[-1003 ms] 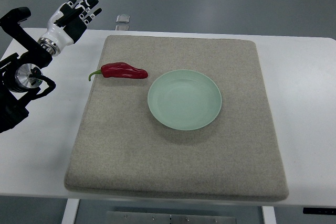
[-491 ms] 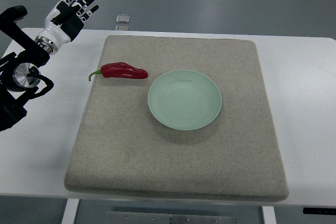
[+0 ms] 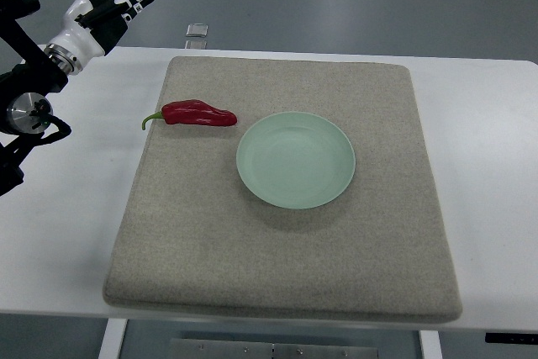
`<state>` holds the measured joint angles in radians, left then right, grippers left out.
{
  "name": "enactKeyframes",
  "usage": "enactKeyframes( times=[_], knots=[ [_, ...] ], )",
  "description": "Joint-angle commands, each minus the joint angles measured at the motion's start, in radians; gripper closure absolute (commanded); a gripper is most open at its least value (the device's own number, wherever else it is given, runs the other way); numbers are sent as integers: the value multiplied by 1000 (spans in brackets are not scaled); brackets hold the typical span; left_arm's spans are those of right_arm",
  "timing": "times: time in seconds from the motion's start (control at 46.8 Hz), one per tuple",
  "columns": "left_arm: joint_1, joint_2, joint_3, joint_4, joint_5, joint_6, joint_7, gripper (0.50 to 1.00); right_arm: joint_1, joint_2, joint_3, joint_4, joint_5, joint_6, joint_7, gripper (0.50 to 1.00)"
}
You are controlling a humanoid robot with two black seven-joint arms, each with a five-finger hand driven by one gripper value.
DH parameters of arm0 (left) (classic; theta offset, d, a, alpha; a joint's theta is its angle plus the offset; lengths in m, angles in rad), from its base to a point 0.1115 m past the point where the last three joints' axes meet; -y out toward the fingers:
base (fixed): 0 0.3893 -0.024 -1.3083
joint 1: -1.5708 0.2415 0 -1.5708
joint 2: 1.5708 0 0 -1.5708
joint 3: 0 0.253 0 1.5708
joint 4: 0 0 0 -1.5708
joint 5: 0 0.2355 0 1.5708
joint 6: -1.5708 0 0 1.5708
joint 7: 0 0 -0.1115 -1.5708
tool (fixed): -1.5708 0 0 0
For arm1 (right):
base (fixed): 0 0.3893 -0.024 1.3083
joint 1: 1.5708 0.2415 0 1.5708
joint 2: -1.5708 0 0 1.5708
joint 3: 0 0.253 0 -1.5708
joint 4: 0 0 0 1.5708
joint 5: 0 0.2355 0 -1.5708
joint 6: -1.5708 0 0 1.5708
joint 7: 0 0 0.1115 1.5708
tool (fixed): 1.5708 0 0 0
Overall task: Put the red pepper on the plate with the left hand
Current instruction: 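Swing the left hand over the red pepper, fingers pointing down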
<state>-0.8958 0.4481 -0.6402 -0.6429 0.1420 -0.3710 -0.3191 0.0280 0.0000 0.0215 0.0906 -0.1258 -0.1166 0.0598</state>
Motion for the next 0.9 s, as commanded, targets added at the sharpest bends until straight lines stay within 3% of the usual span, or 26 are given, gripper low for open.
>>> enactKeyframes(
  times=[0.0, 0.171, 0.32, 0.534, 0.875],
  knots=[
    [0, 11, 1, -1, 108, -2, -31, 500, 0, 0, 0, 0, 0, 0, 0, 572],
    [-3, 26, 4, 0, 411, 1, -81, 500, 1, 0, 0, 0, 0, 0, 0, 572],
    [-2, 49, 11, -6, 603, -2, -84, 500, 1, 0, 0, 0, 0, 0, 0, 572],
    [-5, 127, 27, -106, 784, -40, -84, 500, 0, 0, 0, 0, 0, 0, 0, 572],
    [-32, 156, 25, -123, 828, -40, -107, 500, 0, 0, 0, 0, 0, 0, 0, 572]
  ],
)
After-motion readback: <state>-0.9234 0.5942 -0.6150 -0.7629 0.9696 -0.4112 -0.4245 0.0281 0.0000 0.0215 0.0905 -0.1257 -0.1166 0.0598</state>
